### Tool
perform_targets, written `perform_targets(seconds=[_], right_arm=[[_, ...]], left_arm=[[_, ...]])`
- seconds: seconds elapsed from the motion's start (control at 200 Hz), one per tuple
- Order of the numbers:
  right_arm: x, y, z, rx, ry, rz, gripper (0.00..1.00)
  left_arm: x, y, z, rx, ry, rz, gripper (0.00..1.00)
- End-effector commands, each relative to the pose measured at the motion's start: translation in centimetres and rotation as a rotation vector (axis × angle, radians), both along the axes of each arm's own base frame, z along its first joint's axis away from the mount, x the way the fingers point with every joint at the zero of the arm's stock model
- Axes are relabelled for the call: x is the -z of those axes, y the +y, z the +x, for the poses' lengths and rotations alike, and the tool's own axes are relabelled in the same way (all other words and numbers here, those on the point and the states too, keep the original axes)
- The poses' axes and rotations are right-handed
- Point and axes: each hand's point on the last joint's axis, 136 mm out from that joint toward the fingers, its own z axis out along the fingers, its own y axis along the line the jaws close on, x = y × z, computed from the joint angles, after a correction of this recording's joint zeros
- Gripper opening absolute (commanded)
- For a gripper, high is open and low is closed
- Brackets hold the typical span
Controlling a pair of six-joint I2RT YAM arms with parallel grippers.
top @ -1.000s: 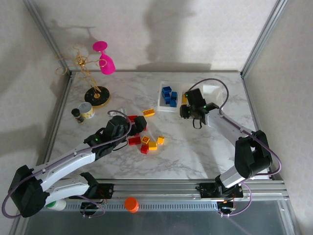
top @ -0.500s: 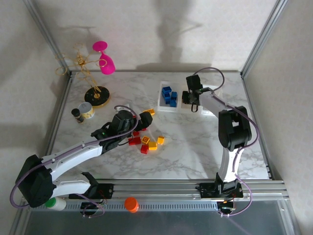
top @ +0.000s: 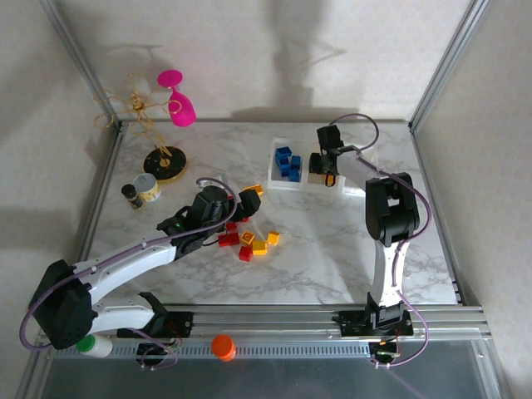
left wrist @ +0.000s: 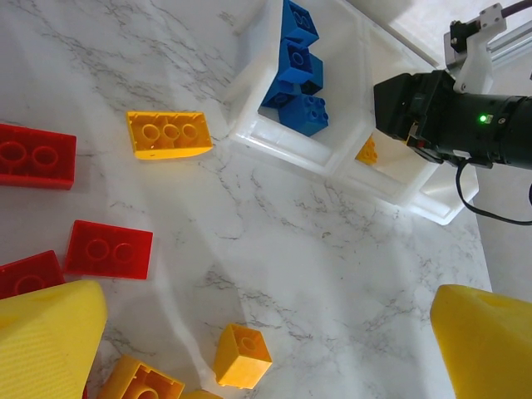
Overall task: Sort the legos into containers by color
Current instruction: Place the lego in the container.
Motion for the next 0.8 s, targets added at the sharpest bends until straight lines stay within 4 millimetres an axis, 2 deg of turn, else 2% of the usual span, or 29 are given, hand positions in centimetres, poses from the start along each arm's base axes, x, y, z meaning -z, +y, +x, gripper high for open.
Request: perform_targets(seconds=[0.0, 0.185, 0.31, 0.456, 0.566, 0.691, 0.781, 0.796], right_arm=[[-4.8, 0.4, -0.1, -0.013, -0.089, 0.042, 0.47], [-7.6, 1.1, -1.6, -0.013, -0.122, 0.062, 0.47], [-8.6, 2.6, -3.3, -0.035, -0.123, 0.086, 0.48], [-8.9, 6.1, -6.2, -0.113, -0.125, 0.098, 0.5], [-8.7, 9.7, -8.5, -0.204, -0.125, 0.101, 0.52], [-7.2, 13.4, -10.9, -0.267, -0.094, 0.083, 0.57], [-5.8, 15.3, -11.7, -0.261, -0.057, 0.102, 0.6], [-5.7, 16.4, -12.3, -0.276, -0.053, 0.11, 0.61]], left_arm=[[-2.2, -0.1, 0.7, -0.001, -0.05, -0.022, 1.0], [-3.0, 0.3, 0.5, -0.01, -0.066, -0.025, 1.0], [-3.4, 1.1, 0.0, -0.024, -0.075, -0.025, 1.0], [-3.1, 2.4, -0.9, -0.055, -0.077, -0.025, 1.0], [-2.5, 3.6, -1.6, -0.08, -0.069, -0.014, 1.0], [-1.9, 5.0, -2.5, -0.112, -0.058, -0.005, 1.0], [-1.6, 5.8, -3.1, -0.129, -0.061, -0.008, 1.0], [-1.6, 5.9, -3.2, -0.131, -0.063, -0.009, 1.0]])
